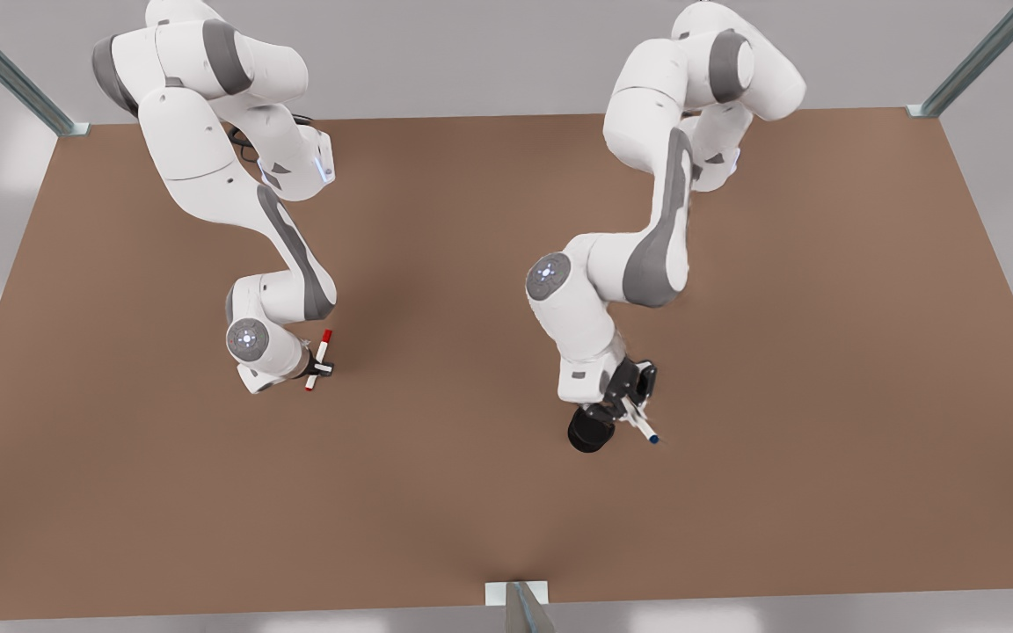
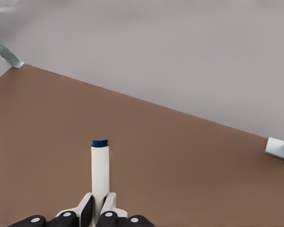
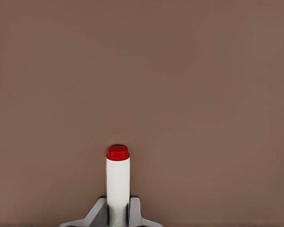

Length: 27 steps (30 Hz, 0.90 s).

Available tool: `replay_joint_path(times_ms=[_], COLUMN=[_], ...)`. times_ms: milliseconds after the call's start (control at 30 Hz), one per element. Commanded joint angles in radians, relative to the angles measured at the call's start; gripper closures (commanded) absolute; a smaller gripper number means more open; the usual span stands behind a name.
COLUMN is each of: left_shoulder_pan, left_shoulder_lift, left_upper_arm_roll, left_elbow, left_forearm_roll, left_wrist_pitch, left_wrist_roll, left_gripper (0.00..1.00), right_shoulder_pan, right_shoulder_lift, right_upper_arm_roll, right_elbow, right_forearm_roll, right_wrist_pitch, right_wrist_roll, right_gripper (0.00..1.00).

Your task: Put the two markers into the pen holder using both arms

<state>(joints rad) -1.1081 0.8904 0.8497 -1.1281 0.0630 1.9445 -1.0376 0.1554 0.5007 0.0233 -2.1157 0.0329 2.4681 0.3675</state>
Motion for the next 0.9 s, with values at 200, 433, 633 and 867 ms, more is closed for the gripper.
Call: replay_joint_path(times_ms=[200,433,633,867], left_shoulder_pan=[-0.064,-0.111,-0.101,-0.127], left_shoulder_lift=[0.110,0.167,0.225,0.220], left_upper_arm_roll=[0.075,0.075,0.075,0.072], left_elbow=[-0.004,-0.048,-0.048,-0.070], left_forearm_roll=[0.205,0.339,0.348,0.343], left_wrist_pitch=[0.145,0.145,0.163,0.179], left_wrist_roll=[-1.302,-1.498,-1.535,-1.543], left_gripper=[0.75,0.75,0.75,0.76], right_shoulder_pan=[0.001,0.003,0.010,0.122], right_shoulder_lift=[-0.004,-0.013,-0.068,-0.123], right_upper_arm_roll=[0.000,0.000,0.020,0.023], right_elbow=[0.003,0.026,0.157,0.316], right_forearm_roll=[-0.008,-0.010,-0.010,-0.010], right_wrist_pitch=[-0.011,-0.037,-0.228,-0.279], right_wrist_roll=[0.021,0.018,-0.021,-0.032], right_gripper=[0.72,0.74,0.74,0.74])
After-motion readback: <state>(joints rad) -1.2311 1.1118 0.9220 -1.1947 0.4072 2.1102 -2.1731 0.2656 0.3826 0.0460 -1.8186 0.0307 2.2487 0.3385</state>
